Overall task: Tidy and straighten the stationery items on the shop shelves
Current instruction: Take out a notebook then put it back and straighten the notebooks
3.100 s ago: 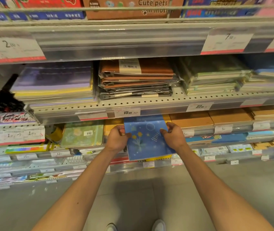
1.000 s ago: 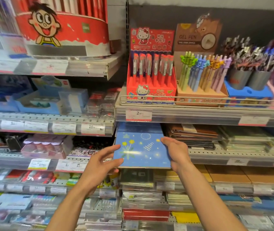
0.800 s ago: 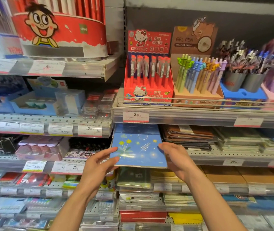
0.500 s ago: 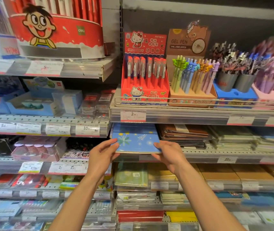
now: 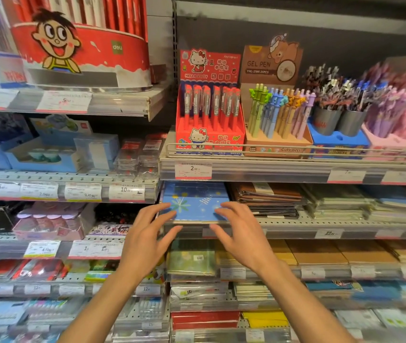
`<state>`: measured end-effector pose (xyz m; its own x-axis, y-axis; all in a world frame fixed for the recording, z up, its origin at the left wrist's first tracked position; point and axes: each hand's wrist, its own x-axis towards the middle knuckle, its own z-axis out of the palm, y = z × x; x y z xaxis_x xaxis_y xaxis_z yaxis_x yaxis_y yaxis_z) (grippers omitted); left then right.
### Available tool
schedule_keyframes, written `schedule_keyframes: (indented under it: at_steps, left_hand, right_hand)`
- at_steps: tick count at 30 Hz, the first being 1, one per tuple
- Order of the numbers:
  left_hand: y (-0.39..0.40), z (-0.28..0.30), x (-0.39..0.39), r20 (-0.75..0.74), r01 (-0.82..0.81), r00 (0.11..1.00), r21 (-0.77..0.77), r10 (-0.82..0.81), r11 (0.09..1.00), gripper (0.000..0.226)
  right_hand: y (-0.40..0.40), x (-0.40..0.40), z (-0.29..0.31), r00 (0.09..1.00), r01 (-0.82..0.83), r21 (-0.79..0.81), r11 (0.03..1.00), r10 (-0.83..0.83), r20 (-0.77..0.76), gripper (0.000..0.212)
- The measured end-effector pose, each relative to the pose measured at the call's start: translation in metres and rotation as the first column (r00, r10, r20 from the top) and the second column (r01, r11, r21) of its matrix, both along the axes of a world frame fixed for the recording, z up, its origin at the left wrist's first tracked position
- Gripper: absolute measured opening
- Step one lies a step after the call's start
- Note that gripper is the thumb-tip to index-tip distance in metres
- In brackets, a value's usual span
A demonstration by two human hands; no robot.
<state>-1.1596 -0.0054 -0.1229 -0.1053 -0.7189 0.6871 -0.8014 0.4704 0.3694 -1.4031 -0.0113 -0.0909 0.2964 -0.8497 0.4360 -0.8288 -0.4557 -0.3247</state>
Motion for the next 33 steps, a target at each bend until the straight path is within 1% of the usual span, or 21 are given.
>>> schedule_keyframes:
  at_steps: [2, 5, 8, 11, 13, 18, 22, 26, 28, 31, 33]
  left_hand:
    - [-0.007, -0.001, -0.001, 0.065, 0.013, 0.998, -0.016, -0.012, 1.0, 0.041]
    - [-0.016, -0.005, 0.0, 0.108, 0.007, 0.994, -0.066, 0.0, 0.998, 0.03]
    - [-0.024, -0.006, -0.001, 0.126, -0.044, 0.991, -0.071, 0.053, 0.996, 0.021]
    - [-0.035, -0.009, -0.006, 0.133, -0.121, 0.983, -0.062, 0.129, 0.991, 0.021]
    - [-0.042, -0.012, -0.011, 0.138, -0.156, 0.977, -0.047, 0.161, 0.987, 0.022]
    - [-0.05, -0.011, -0.016, 0.125, -0.189, 0.974, 0.004, 0.187, 0.982, 0.025]
    - [-0.053, -0.011, -0.02, 0.1, -0.184, 0.979, 0.035, 0.18, 0.982, 0.027]
    - [-0.049, -0.013, -0.017, 0.04, -0.09, 0.996, 0.151, 0.085, 0.984, 0.04]
    - [-0.039, -0.011, -0.016, -0.003, -0.069, 0.998, 0.145, 0.07, 0.987, 0.041]
    - [-0.013, -0.012, -0.019, -0.177, -0.1, 0.977, 0.114, 0.119, 0.988, 0.035]
    - [0.005, -0.019, -0.022, -0.311, -0.121, 0.936, 0.158, 0.165, 0.98, 0.028]
  right_hand:
    - [-0.005, 0.002, -0.006, 0.997, -0.04, 0.007, 0.999, 0.04, -0.064, 0.045]
    - [-0.014, 0.004, -0.012, 0.997, -0.042, -0.055, 0.998, 0.038, -0.064, 0.035]
    - [-0.023, 0.009, -0.013, 0.997, -0.007, -0.13, 0.992, -0.002, -0.072, 0.028]
    - [-0.032, 0.018, -0.012, 0.991, 0.046, -0.168, 0.985, -0.066, -0.119, 0.026]
    - [-0.037, 0.022, -0.013, 0.989, 0.08, -0.181, 0.98, -0.1, -0.107, 0.024]
    - [-0.047, 0.025, -0.014, 0.99, 0.114, -0.173, 0.978, -0.127, -0.065, 0.026]
    - [-0.053, 0.025, -0.015, 0.992, 0.107, -0.154, 0.982, -0.115, -0.046, 0.03]
    - [-0.051, 0.018, -0.014, 0.997, 0.043, -0.117, 0.992, -0.049, -0.051, 0.036]
    - [-0.044, 0.012, -0.015, 1.0, 0.015, -0.101, 0.995, -0.017, -0.02, 0.038]
    - [-0.026, 0.0, -0.018, 0.996, 0.014, -0.08, 0.997, -0.007, 0.085, 0.036]
    - [-0.012, -0.009, -0.025, 0.986, 0.028, -0.048, 0.998, -0.019, 0.168, 0.033]
